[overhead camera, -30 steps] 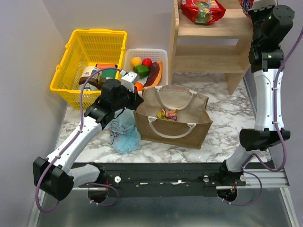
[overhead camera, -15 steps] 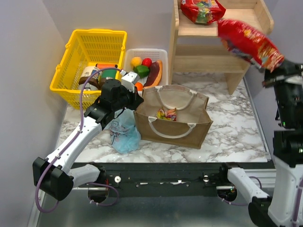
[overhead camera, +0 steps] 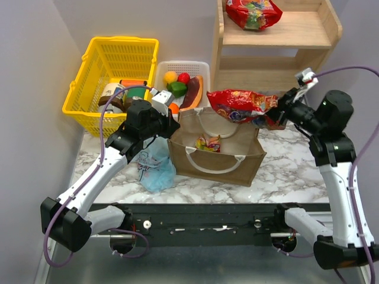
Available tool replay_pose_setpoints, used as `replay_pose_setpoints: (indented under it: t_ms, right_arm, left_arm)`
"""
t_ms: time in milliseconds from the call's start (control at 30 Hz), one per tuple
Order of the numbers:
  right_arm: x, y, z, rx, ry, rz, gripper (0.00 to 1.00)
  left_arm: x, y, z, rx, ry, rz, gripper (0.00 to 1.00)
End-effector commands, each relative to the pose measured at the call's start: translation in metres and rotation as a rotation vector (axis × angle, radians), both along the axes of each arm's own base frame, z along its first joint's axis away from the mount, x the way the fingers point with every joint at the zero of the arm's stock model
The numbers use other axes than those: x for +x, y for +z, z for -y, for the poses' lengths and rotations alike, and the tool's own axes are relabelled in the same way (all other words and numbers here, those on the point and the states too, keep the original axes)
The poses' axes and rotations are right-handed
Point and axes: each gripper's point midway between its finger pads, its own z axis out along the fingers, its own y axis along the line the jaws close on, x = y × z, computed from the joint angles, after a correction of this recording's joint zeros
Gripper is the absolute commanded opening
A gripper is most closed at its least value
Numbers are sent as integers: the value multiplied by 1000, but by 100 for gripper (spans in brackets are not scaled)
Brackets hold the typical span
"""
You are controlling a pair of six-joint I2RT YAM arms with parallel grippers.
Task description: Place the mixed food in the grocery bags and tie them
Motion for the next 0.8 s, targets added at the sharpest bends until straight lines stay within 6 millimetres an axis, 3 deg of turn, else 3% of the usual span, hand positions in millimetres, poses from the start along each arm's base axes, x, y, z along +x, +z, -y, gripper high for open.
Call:
replay_pose_setpoints:
  t_ms: [0,167,400,500,633,700,767]
  right_arm:
    - [-9,9,-25,-14,113,39,1]
    - [-5,0,-51,2,158,-37,1]
    - [-21,-2,-109,69,284,-102,1]
    - [-16,-21,-125,109,300,-182,1]
    - [-3,-80,-122,79,199,-372,1]
    - [-4,-118,-108,15,114,-467,1]
    - [-7,-140,-94,-47,47,-521,1]
  left_arm:
    - [-6,-1,3,-7,-27,7,0]
    - [-6,-4,4,-3,-29,0,0]
    - [-5,-5,4,1,-28,0,0]
    - [-5,-6,4,2,-28,-3,0]
    - [-4,-4,1,11,-15,5,0]
    - [-4,-3,-1,19,-8,15,0]
    - [-3,-2,-3,21,0,22,0]
